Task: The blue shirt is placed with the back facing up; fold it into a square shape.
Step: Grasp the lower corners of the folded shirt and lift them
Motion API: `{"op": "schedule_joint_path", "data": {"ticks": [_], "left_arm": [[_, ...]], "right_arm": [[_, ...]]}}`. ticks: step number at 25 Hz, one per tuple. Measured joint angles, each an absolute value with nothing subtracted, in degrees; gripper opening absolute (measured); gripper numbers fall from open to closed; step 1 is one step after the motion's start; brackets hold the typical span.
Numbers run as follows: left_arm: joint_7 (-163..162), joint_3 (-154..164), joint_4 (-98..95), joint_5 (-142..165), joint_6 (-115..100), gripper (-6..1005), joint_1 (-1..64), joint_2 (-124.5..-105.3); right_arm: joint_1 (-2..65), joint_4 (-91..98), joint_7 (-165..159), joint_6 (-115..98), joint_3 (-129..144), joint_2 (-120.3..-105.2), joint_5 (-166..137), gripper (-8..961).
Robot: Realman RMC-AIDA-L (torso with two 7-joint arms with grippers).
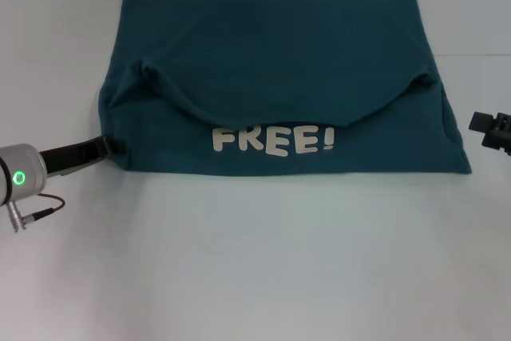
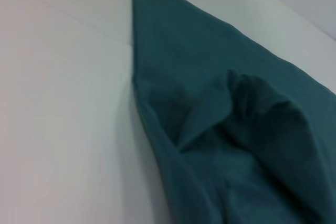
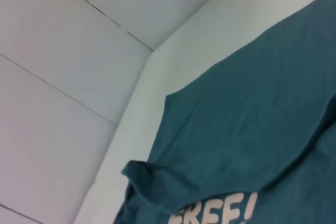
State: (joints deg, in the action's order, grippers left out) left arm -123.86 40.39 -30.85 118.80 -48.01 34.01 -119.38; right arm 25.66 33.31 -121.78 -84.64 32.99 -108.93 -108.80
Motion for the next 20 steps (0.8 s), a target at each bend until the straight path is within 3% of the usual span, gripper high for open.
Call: {"op": "schedule_joint_path", "data": {"ticks": [4,9,12,20], "left_arm": [[-124.1,38.3,-32.4,118.5,-53.7,115,33.6,-118.64],[-126.3,35.7,-35.0,118.4,-60.1,27,33.4,-117.55],[-129.0,35.6,-36.0,118.7,-61.6,27,33.7,-116.72],[-130.4,35.9,-36.3,118.7,-61.2,27,35.0,-116.28]], "right_arm": [[26.6,33.8,-123.6,-84.7,33.2,-108.05,-113.4,818],[29.6,34.3,-128.7,-84.4,33.1,-105.45,-121.7,809],[31.2,36.3,-133.2,-83.6,33.1,-104.29,-125.4,803],[36.9,38.9,-139.6,-78.6,33.3,-105.31,-138.2,787]]}}
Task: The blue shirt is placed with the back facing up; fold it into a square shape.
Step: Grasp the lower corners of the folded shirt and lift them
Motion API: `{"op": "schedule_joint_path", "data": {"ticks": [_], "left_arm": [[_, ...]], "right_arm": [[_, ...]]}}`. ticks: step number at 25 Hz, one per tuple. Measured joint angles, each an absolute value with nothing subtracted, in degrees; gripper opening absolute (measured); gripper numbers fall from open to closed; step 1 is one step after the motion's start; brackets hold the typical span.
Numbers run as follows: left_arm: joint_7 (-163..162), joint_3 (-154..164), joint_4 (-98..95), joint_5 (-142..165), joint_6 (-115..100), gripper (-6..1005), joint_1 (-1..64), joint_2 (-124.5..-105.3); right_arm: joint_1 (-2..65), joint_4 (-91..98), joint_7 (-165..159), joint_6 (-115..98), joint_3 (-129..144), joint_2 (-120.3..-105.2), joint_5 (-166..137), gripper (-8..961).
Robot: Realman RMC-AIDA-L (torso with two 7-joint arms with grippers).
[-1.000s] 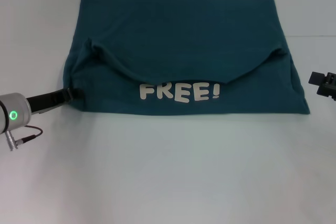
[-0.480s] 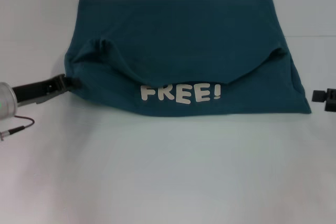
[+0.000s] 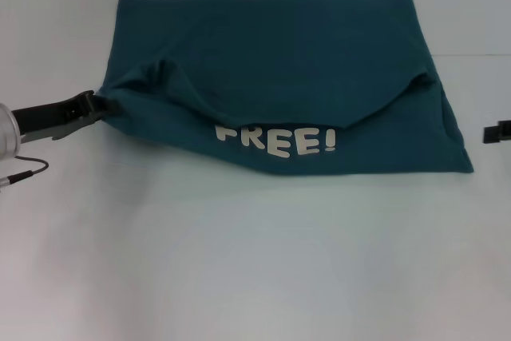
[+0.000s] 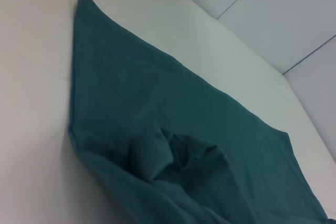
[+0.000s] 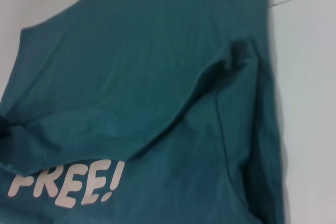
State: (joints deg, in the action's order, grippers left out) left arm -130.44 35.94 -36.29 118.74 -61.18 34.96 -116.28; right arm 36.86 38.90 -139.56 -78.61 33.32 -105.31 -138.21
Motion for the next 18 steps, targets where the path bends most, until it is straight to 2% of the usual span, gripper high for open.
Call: {"op": "schedule_joint_path", "data": {"ticks": [7,18], "left_arm": [[-130.5,35.9,-36.1,118.8,-61.0,26,34.6,-116.43],[-130.5,36.0,-36.0,118.8,-61.0,26,34.4,-116.7]], "right_arm": [[39.3,38.5,-137.6,-72.3,36.9,-108.43,-140.6,774],[40.3,35.7,-137.1,-62.1,43.4,-111.32,-140.6,753]]}}
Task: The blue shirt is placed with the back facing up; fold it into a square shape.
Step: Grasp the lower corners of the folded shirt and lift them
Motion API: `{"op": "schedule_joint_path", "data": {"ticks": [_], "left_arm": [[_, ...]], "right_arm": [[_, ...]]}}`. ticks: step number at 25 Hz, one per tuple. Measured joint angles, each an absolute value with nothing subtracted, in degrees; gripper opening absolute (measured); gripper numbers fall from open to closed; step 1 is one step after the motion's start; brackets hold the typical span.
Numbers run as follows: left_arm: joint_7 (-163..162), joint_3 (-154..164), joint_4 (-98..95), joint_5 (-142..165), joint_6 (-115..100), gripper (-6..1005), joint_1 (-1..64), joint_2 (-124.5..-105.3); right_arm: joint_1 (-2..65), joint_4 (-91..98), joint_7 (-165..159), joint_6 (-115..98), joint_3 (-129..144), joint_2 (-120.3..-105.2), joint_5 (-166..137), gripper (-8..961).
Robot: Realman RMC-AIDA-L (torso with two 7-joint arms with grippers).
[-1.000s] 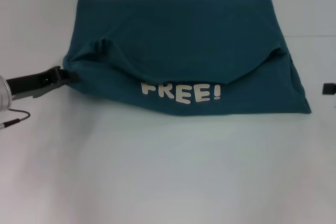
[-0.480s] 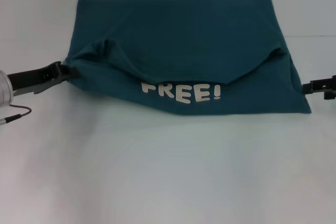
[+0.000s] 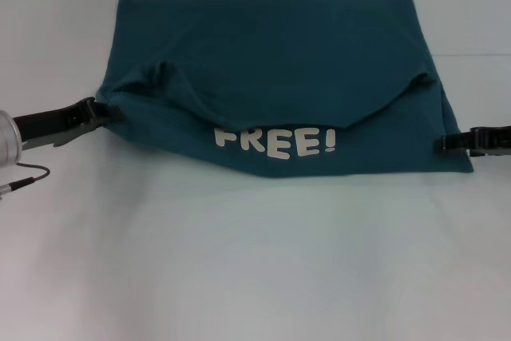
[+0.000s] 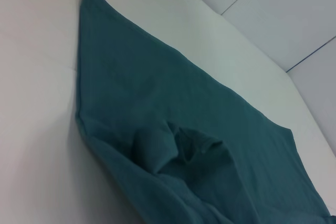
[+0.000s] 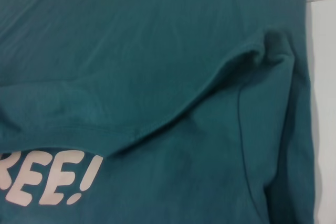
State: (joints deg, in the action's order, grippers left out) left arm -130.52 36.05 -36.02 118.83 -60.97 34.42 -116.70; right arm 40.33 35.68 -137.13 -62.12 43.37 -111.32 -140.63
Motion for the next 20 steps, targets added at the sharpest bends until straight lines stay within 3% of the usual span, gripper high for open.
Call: {"op": "schedule_joint_path", "data": {"ticks": [5,20], "left_arm": [[-130.5,36.0,-35.8,118.8,-61.0,27,34.4,-116.85],[-130.5,36.0,-35.5,118.7,-61.0,27,34.4,-117.08]], "right_arm": [[40.9,35.0,-136.5,-58.9,45.3,-112.45,-140.6,743],[41.5,32.6,-137.4,-56.2,46.3,-112.77,-140.5,714]]}}
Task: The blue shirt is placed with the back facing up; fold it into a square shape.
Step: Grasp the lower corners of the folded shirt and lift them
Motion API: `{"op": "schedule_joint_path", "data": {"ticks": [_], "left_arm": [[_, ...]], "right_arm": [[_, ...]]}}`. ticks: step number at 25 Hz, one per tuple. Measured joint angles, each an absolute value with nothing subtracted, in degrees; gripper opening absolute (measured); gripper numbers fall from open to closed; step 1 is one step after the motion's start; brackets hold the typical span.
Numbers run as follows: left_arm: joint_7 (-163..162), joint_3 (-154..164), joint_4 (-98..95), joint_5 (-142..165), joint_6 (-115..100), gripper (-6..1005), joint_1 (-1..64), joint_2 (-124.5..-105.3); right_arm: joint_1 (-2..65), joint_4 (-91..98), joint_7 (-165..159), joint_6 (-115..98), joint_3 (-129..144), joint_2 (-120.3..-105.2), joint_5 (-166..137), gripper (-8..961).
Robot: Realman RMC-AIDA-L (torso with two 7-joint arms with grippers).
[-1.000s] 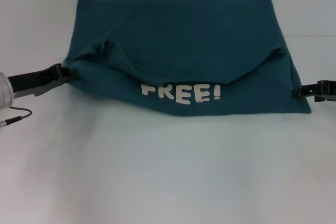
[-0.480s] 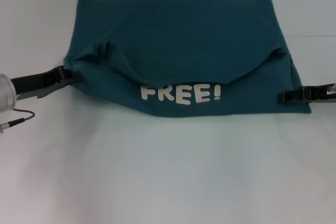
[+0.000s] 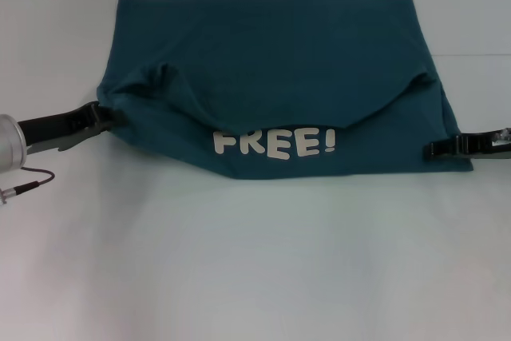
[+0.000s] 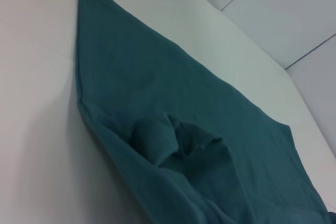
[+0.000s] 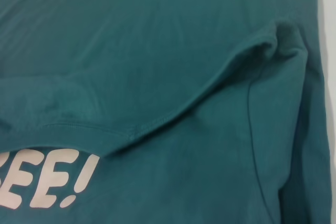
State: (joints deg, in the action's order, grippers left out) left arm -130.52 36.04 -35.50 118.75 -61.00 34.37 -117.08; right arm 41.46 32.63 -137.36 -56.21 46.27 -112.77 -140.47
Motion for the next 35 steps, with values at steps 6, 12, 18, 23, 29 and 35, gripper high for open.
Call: {"op": "schedule_joint_path", "data": {"ticks": [6,12,18,23,29,35], "left_arm": [[-130.5,36.0,-35.4,118.8,-61.0,27,34.4,-117.08],[-130.5,36.0,-35.4,118.8,-61.1,27,34.3,-117.07],[-130.1,36.0,-35.6,118.9,-62.5,27,34.0,-117.06],[-132.3,36.0,-36.9,123.0,-66.7,27,33.9,-116.66],[-139.8,35.7,-43.3,132.9,-78.0,27,32.4,-116.0],[-141.8,35.3,-50.0,135.1,-92.6,26,28.2,-115.15]], "right_arm": [[41.2,32.6,-137.6,-56.2,46.1,-112.65,-140.5,545],[41.0,32.6,-138.1,-56.5,46.1,-112.21,-140.5,265],[40.8,33.7,-138.3,-58.4,45.6,-111.91,-140.2,45],[40.5,35.9,-138.3,-63.6,44.5,-111.33,-140.2,52],[39.2,39.7,-138.3,-78.2,44.1,-109.63,-140.3,60],[37.0,41.7,-137.7,-91.4,43.8,-108.64,-140.6,68]]}}
